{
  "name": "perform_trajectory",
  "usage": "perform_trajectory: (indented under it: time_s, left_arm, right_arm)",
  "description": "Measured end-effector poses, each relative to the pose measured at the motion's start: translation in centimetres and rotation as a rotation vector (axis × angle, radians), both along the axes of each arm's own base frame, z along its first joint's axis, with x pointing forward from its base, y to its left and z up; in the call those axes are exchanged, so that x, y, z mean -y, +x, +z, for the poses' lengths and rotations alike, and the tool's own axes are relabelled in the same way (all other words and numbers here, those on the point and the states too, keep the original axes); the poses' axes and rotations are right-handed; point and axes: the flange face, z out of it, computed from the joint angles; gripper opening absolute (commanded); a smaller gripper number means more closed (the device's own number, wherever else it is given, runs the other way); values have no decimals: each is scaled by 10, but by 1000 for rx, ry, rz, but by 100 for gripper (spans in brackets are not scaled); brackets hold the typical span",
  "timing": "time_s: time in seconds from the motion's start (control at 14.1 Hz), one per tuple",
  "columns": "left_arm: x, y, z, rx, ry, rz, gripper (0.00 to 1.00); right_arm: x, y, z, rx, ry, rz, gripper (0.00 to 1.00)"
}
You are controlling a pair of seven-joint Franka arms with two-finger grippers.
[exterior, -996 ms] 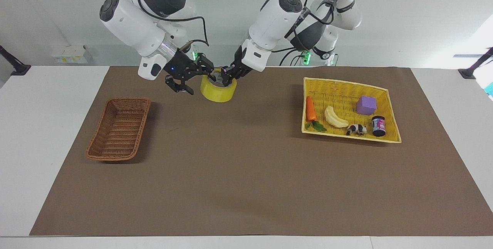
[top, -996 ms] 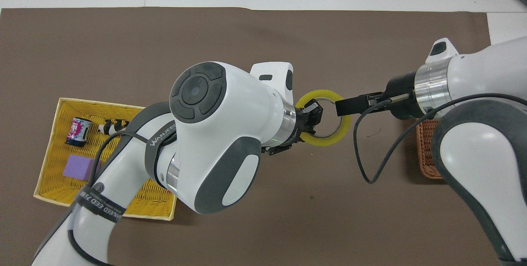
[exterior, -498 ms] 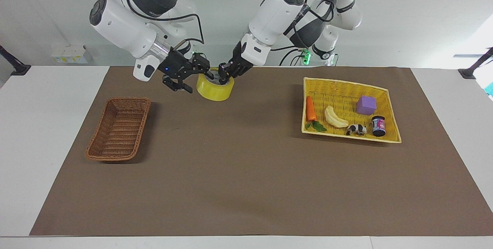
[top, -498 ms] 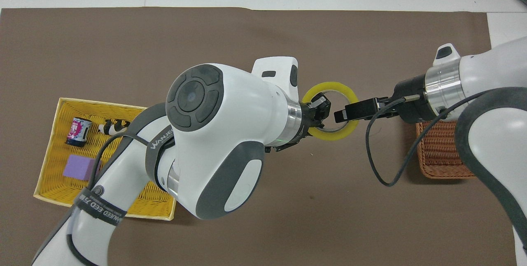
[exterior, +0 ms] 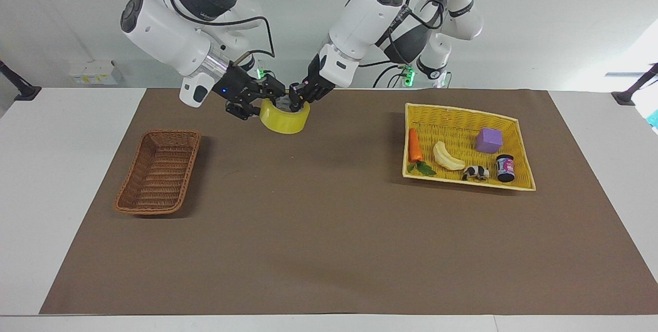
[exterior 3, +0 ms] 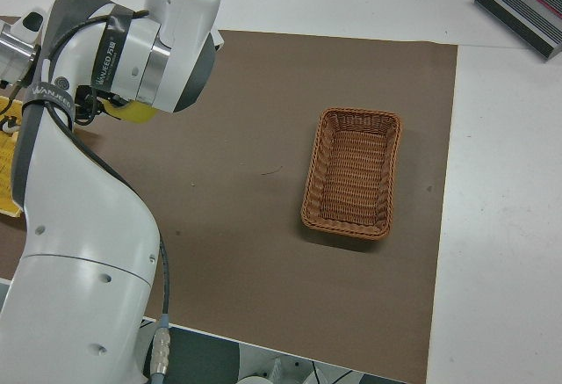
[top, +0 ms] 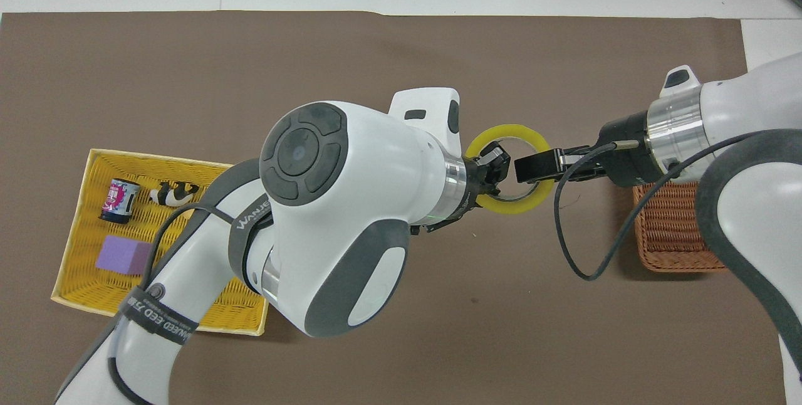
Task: Move tape to another basket
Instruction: 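Open the left gripper while the right gripper pulls the tape away, then lower the tape into the wicker basket while the left gripper withdraws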
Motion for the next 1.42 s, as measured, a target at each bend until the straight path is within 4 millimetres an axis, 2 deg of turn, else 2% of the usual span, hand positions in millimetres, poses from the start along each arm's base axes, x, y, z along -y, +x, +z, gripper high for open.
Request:
perform_trajectory:
  time_s: [0.36, 0.57, 0.78, 1.07, 1.28, 1.42]
  left_arm:
    - [-24, 2, 44, 55, -35, 33, 100]
    - [-31, -3, 56, 55, -33, 30, 100]
    - [-52, 6, 48, -2, 19, 31, 100]
    - [-121, 46, 31, -71, 85, 75, 100]
    - [-196, 89, 24, -56, 114, 178, 100]
    - [-243, 109, 21, -8, 144, 179, 100]
  right_arm:
    - [21, 7, -3, -6, -2, -38, 0]
    - [65, 14, 1, 3, -8, -110, 0]
    - [119, 15, -4, 10, -120, -156, 0]
    - [187, 14, -21, -7, -248, -202, 0]
    - [266, 15, -63, -12, -244, -202, 0]
    - [298, 15, -94, -43, -235, -218, 0]
